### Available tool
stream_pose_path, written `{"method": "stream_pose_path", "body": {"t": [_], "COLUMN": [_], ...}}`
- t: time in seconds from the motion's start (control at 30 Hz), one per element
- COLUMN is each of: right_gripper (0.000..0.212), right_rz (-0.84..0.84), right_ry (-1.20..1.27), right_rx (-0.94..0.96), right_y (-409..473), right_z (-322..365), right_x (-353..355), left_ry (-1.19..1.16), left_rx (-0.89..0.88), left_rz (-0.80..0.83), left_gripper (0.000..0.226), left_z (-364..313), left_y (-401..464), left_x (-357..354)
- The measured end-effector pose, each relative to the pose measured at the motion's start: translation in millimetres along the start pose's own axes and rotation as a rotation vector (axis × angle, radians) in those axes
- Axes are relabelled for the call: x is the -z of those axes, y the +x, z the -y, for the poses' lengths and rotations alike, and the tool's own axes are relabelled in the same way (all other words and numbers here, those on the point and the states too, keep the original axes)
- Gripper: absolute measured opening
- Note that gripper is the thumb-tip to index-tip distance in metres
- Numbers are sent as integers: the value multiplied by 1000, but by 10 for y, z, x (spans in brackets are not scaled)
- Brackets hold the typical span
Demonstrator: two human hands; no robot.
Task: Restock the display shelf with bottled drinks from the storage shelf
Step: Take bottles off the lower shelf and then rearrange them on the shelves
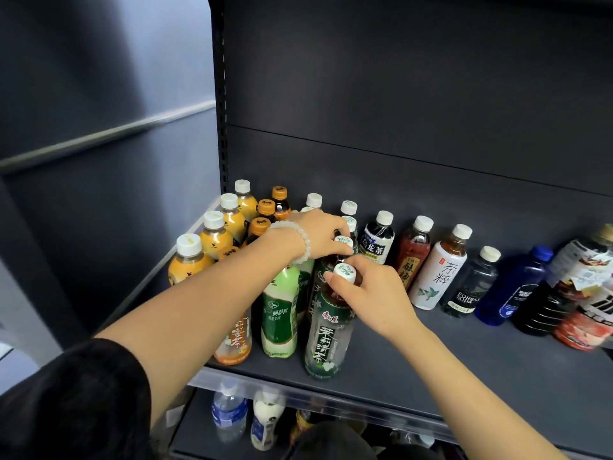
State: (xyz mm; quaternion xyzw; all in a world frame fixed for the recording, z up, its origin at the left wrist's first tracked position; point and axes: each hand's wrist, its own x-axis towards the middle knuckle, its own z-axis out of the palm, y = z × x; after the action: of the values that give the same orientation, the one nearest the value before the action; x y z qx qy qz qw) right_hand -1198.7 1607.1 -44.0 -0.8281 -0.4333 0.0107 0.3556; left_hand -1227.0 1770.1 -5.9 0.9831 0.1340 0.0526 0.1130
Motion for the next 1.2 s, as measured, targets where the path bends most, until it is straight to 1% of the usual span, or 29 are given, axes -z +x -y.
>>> {"method": "stream_pose_path", "body": {"t": [0.1, 0.17, 0.33, 0.53, 0.73, 0.83, 0.93, 1.07, 1.13, 1.2], "right_gripper": [25, 26, 25, 25, 28, 31, 37, 38, 40, 37], "right_rz": [-13, -27, -41, -52, -75, -67, -13, 77, 61, 14], "right_ry": [-13, -14, 2, 0, -19, -74, -114, -87, -129, -208], "right_rx": [2, 2, -7, -7, 6, 7, 1, -24, -28, 1], "right_y": [4, -8, 13, 33, 50, 49, 54, -39, -127, -258], "right_z": [-1, -16, -26, 11, 39, 51, 55, 68, 66, 41], "right_x": [-19, -32, -42, -63, -118, -110, -51, 95, 206, 339], "left_ry": [87, 94, 50, -18, -26, -36, -1, 109, 168, 213], "left_rx": [6, 3, 25, 5, -1, -21, -37, -50, -55, -64], "left_rz": [-78, -106, -79, -32, -61, -70, -99, -129, -148, -176], "left_gripper": [42, 44, 39, 39, 31, 28, 27, 29, 30, 31], "left_z": [-20, -11, 6, 66, 89, 108, 92, -20, -104, -215], "left_y": [15, 23, 53, -10, -132, -190, -253, -397, -493, -621], "left_x": [-50, -94, -81, -52, 47, 73, 104, 176, 204, 210]}}
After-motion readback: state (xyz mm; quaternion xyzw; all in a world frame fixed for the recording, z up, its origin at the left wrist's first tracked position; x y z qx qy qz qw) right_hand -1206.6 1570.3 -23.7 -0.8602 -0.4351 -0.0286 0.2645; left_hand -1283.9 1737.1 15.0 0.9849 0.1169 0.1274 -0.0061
